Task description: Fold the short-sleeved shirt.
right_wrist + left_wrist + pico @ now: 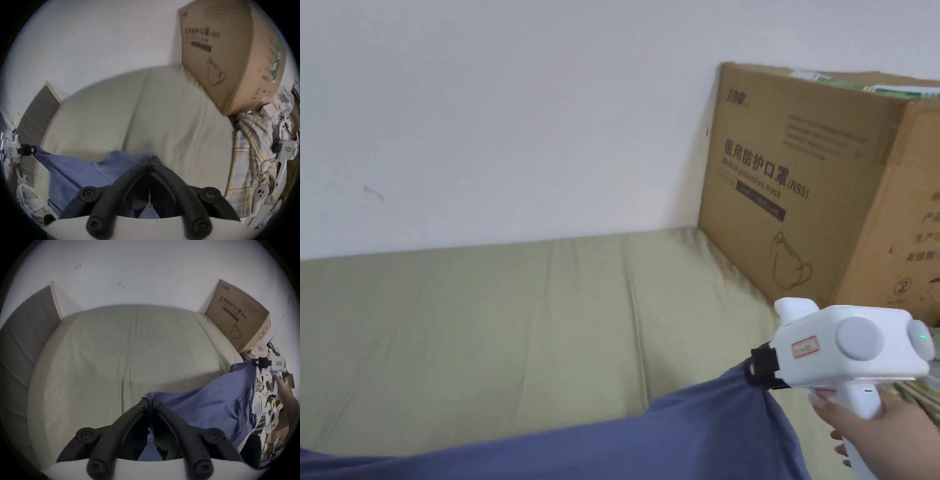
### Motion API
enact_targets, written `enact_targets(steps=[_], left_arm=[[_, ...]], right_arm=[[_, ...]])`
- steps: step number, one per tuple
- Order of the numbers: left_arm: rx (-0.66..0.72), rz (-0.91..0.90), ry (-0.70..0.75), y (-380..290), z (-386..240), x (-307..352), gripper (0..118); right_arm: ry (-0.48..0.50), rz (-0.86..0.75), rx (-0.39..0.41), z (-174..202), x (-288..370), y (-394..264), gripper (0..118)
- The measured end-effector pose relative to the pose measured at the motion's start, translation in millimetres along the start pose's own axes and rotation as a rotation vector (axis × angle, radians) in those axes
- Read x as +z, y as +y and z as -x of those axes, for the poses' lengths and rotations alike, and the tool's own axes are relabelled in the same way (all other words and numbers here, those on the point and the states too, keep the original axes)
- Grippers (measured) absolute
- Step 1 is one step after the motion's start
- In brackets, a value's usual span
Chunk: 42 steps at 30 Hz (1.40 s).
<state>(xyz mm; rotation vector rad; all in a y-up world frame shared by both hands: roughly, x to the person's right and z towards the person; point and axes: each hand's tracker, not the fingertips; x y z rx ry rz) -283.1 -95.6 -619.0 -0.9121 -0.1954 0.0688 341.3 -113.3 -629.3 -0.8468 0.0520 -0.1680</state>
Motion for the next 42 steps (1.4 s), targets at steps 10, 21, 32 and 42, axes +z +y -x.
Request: enact_targets(steps=[10, 21, 32, 42], left_arm=[[0.012, -0.250, -0.006, 30.0, -21.8, 170.3, 2], [0.070, -0.481, 0.026, 80.9, -12.2, 273.7, 2], [0.120, -0.618, 0.132, 166.2, 7.7, 247.5, 2], [0.040, -0.748, 0.183, 246.5, 17.3, 192.3, 2]], right_arm=[[0.059, -0.230, 0.032, 28.0, 173.3, 43.6, 0], [0.057, -0.453, 0.099, 88.3, 286.2, 149.3, 0], [0.032, -0.558, 0.134, 137.9, 275.0, 273.8, 0], [-0.034, -0.675, 0.125, 158.6, 232.5, 346.7, 0]])
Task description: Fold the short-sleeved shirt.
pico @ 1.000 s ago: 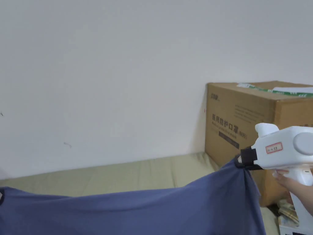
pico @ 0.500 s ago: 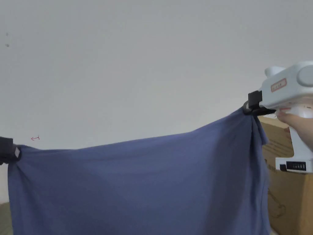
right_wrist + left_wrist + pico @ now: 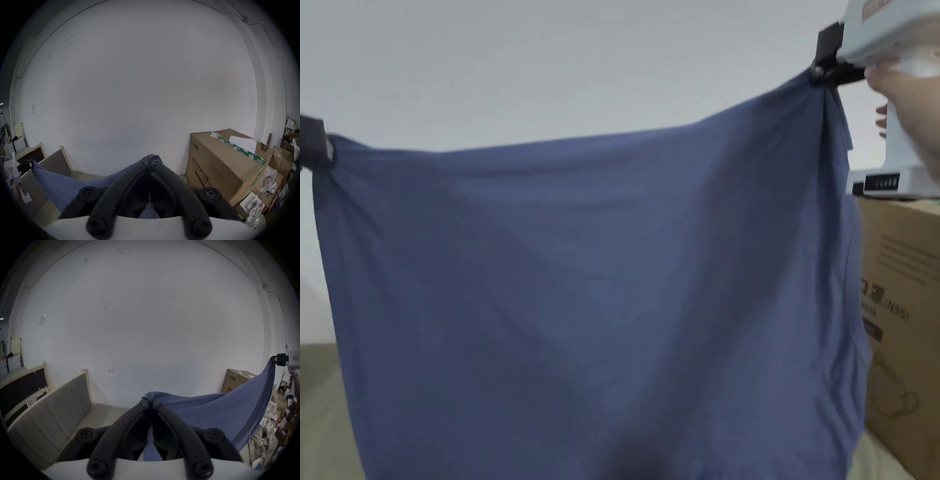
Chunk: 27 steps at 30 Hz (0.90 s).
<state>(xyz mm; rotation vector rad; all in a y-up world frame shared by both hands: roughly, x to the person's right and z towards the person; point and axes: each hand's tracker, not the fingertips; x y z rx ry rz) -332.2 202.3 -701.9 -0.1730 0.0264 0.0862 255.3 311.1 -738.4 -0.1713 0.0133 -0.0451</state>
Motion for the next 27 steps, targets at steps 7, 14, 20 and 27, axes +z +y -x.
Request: enact_targets(steps=[7, 14, 20, 27], left_arm=[[-0.022, 0.055, 0.032, -30.9, -12.2, -58.8, 2], [0.039, 0.479, 0.010, -215.6, -12.0, -98.4, 2], [0.059, 0.876, -0.044, -405.6, -0.9, -31.6, 2], [0.073, 0.990, -0.088, -468.9, 30.9, 114.5, 2]], right_arm=[[-0.042, 0.031, 0.091, 7.5, -51.6, -46.5, 0], [0.010, 0.417, 0.014, -8.8, -109.0, -256.3, 0], [0.053, 0.926, 0.025, -36.4, -42.8, -499.5, 0], [0.123, 1.060, 0.005, -82.2, 117.9, -588.2, 0]])
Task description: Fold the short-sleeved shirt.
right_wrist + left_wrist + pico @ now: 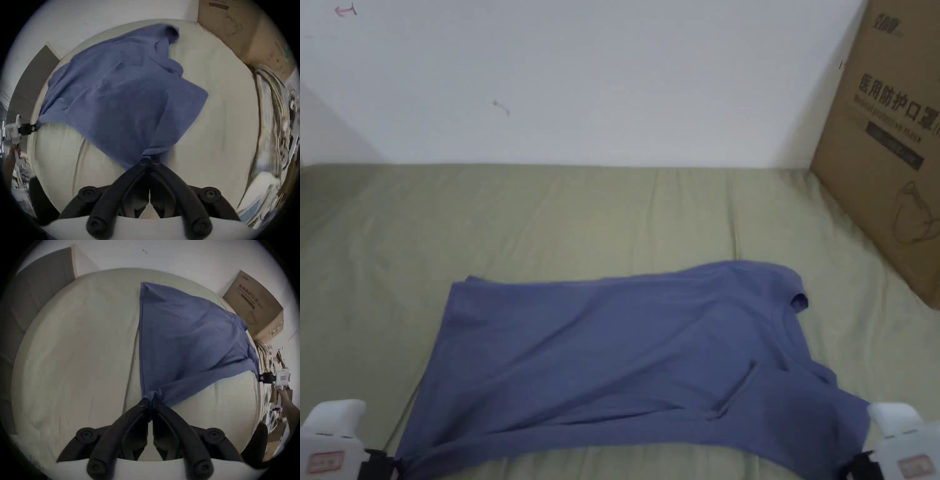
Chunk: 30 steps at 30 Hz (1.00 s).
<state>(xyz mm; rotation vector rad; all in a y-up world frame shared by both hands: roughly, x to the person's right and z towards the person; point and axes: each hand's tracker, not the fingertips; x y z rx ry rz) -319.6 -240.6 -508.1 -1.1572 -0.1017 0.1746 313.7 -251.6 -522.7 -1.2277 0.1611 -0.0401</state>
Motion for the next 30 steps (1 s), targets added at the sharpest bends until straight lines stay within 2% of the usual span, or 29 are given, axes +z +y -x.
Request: enact_targets(steps=[9, 15, 16, 17, 18, 19, 20, 21, 22, 23, 24, 28, 30], left_arm=[[0.017, -0.016, 0.001, -64.0, 7.4, 60.1, 2], [0.022, 0.001, 0.032, -83.4, 9.2, 71.3, 2], [0.029, -0.007, 0.023, -84.3, 10.6, 73.0, 3], [0.037, -0.016, 0.012, -84.6, 10.4, 74.6, 6], [0.041, -0.029, -0.001, -85.8, 9.1, 76.2, 11], [0.033, -0.044, -0.001, -86.1, 5.4, 78.9, 14], [0.022, -0.054, 0.003, -85.6, 2.5, 80.6, 18], [0.012, -0.066, 0.013, -84.9, -1.1, 83.7, 29], [0.008, -0.074, 0.013, -84.5, -4.0, 86.8, 56], [0.007, -0.080, 0.009, -84.3, -6.1, 90.2, 98], [0.006, -0.094, 0.004, -84.0, -8.9, 95.3, 117], [0.009, -0.230, 0.003, -79.1, -20.3, 121.9, 118], [0.022, -0.295, -0.002, -82.9, -26.0, 134.8, 118]], right_arm=[[-0.036, 0.011, -0.010, -18.5, 66.2, -80.4, 0], [-0.019, 0.021, -0.068, -13.7, 74.7, -104.2, 1], [-0.020, 0.004, -0.066, -9.8, 74.8, -105.1, 7], [-0.028, -0.024, -0.063, -5.6, 75.0, -105.5, 34], [-0.043, -0.066, -0.049, -0.5, 76.5, -106.9, 66], [-0.108, -0.089, -0.038, 0.2, 78.0, -105.9, 66], [-0.134, -0.097, -0.041, 3.0, 78.9, -105.9, 77], [-0.136, -0.100, -0.053, 6.4, 80.8, -105.9, 97], [-0.125, -0.113, -0.059, 10.0, 86.6, -105.9, 114], [-0.114, -0.143, -0.065, 14.8, 93.2, -105.1, 118], [-0.093, -0.187, -0.057, 20.7, 103.4, -102.5, 118], [-0.103, -0.301, 0.000, 46.7, 134.6, -95.0, 118], [-0.097, -0.309, 0.004, 59.5, 142.6, -90.9, 118]])
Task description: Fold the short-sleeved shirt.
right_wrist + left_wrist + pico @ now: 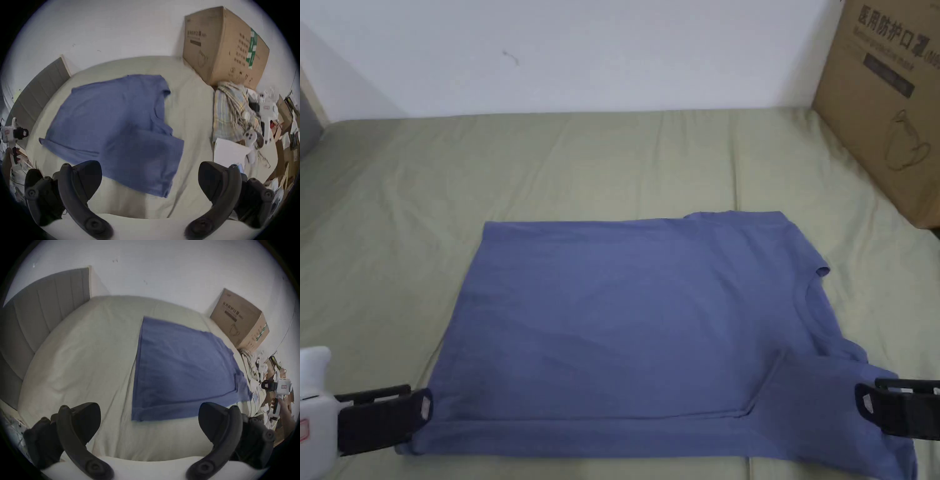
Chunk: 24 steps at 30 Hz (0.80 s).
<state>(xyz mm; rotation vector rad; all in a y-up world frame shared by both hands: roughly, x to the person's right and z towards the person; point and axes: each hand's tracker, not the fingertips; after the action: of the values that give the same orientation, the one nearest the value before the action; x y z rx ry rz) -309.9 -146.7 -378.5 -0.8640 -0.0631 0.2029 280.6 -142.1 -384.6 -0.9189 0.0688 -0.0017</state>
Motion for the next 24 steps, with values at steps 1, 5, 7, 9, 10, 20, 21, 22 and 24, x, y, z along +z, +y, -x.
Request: enact_targets(steps=[1, 5, 7, 9, 10, 20, 21, 22, 24], left_arm=[[0.005, -0.018, 0.016, 1.8, -5.0, 6.1, 118], [0.017, -0.044, 0.014, 7.7, -14.6, 21.7, 17], [0.023, -0.011, 0.047, 10.3, -16.2, 14.8, 0], [-0.027, 0.072, 0.039, 14.7, -9.1, 0.5, 0], [-0.040, 0.127, 0.068, 15.5, -6.4, -10.7, 0], [-0.062, 0.283, 0.133, -11.8, 25.7, -91.9, 115], [-0.076, 0.289, 0.130, -12.8, 24.8, -95.2, 115], [-0.096, 0.317, 0.088, -12.7, 22.8, -95.3, 112], [-0.114, 0.309, 0.023, -11.6, 16.8, -90.6, 49]], right_arm=[[0.010, -0.002, 0.000, 3.2, 1.1, 2.9, 115], [0.060, -0.073, -0.005, 21.5, 7.7, 8.2, 0], [0.087, -0.103, -0.041, 29.2, 8.0, 6.4, 0], [0.157, -0.072, -0.088, 29.4, 2.8, 6.6, 0], [0.170, -0.066, -0.105, 29.8, 0.8, 5.2, 0], [0.159, 0.032, -0.192, 5.1, -17.9, -16.4, 0], [0.158, 0.039, -0.210, 1.2, -20.4, -16.5, 0], [0.157, 0.042, -0.221, -0.8, -23.0, -18.5, 0], [0.157, 0.054, -0.230, -3.9, -27.4, -22.2, 0]])
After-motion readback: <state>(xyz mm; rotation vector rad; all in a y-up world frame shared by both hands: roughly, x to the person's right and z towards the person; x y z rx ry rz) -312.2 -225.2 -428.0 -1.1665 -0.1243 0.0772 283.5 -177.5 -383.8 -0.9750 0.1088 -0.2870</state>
